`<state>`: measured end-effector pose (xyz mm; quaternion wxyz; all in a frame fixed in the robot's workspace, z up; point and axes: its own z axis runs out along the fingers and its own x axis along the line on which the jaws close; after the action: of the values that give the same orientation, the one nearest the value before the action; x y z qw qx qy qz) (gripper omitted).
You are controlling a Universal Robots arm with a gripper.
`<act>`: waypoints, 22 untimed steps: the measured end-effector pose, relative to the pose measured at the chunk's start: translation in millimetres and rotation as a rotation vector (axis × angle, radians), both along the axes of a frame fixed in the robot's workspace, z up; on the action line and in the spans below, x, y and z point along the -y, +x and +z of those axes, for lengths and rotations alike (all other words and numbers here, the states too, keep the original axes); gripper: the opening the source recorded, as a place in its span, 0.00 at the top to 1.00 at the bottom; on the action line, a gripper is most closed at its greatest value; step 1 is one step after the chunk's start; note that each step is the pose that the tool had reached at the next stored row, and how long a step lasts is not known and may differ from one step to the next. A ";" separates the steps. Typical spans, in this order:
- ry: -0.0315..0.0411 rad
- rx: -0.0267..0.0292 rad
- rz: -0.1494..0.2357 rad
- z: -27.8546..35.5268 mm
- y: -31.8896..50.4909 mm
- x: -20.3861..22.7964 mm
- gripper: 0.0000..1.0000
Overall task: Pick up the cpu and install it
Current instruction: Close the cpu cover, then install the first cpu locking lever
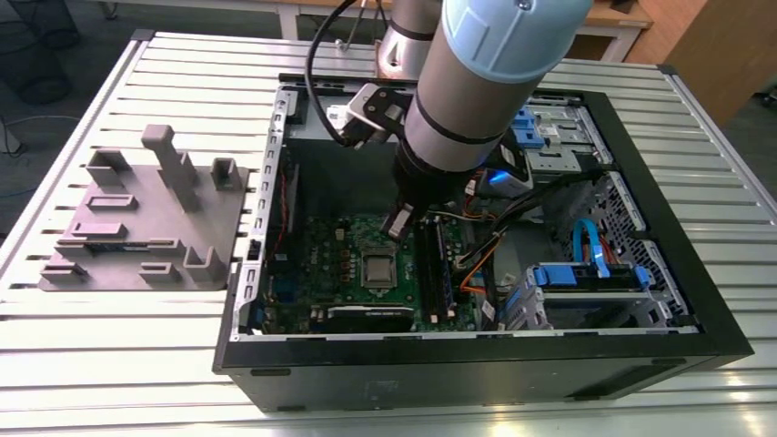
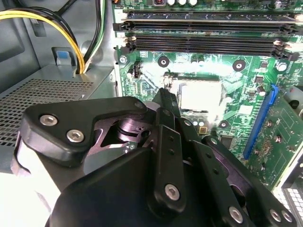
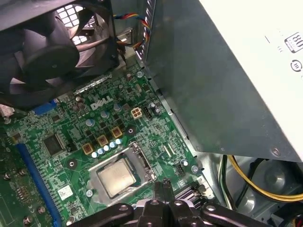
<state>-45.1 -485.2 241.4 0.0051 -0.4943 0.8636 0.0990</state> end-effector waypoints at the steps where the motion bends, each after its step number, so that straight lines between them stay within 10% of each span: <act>1: -0.0004 0.0000 0.000 0.0 0.0 0.4 0.89; 22: -0.0025 0.0000 0.001 -0.3 -10.9 10.5 0.89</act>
<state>-56.1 -495.7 241.1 0.0044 -0.4949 0.8634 0.0979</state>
